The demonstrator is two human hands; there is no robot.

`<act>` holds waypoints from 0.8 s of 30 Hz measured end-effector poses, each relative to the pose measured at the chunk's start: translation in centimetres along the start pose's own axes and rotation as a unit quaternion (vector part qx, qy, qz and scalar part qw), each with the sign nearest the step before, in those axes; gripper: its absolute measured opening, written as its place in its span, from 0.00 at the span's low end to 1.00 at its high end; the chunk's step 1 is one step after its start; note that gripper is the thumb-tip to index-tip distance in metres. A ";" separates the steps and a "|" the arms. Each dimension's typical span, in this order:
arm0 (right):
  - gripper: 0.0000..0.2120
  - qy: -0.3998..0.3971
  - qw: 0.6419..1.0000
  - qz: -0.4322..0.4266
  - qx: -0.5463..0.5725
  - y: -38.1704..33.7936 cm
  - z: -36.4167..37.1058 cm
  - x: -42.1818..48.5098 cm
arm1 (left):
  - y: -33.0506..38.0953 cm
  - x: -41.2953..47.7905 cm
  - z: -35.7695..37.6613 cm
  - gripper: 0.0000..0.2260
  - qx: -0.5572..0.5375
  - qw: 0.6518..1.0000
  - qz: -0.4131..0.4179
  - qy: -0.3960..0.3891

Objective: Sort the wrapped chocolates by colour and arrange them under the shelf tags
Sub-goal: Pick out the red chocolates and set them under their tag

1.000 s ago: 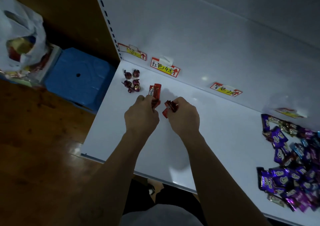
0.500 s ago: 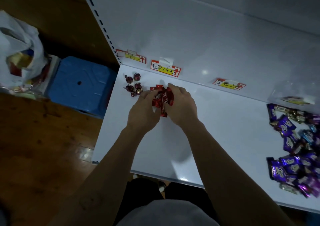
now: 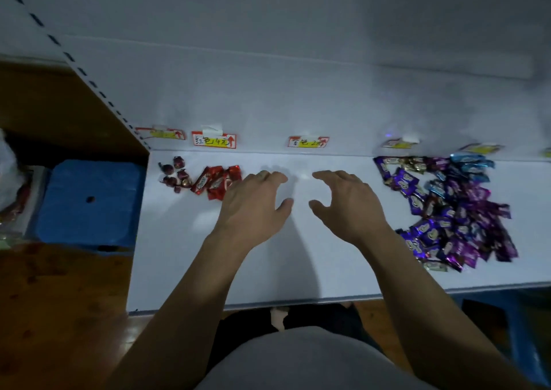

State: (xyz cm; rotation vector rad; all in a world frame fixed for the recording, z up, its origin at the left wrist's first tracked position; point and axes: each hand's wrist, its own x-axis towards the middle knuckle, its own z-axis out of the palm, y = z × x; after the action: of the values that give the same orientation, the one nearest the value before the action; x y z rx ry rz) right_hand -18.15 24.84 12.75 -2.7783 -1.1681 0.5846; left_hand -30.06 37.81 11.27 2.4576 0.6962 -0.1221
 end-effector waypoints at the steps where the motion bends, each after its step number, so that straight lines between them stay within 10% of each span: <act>1: 0.24 0.001 1.000 0.015 0.003 1.2 -0.6 -0.9 | 1.3 0.2 0.0 0.20 0.006 1.000 0.021 -0.014; 24: 0.19 -0.095 0.967 0.182 0.150 35.6 1.9 -13.3 | 27.0 3.6 20.3 0.20 0.124 0.979 0.058 -0.150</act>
State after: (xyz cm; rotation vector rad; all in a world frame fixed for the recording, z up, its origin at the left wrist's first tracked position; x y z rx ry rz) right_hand -3.39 -9.84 7.73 -2.7219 -0.5271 0.9870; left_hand -11.95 9.32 7.30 2.6283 0.4245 -0.5509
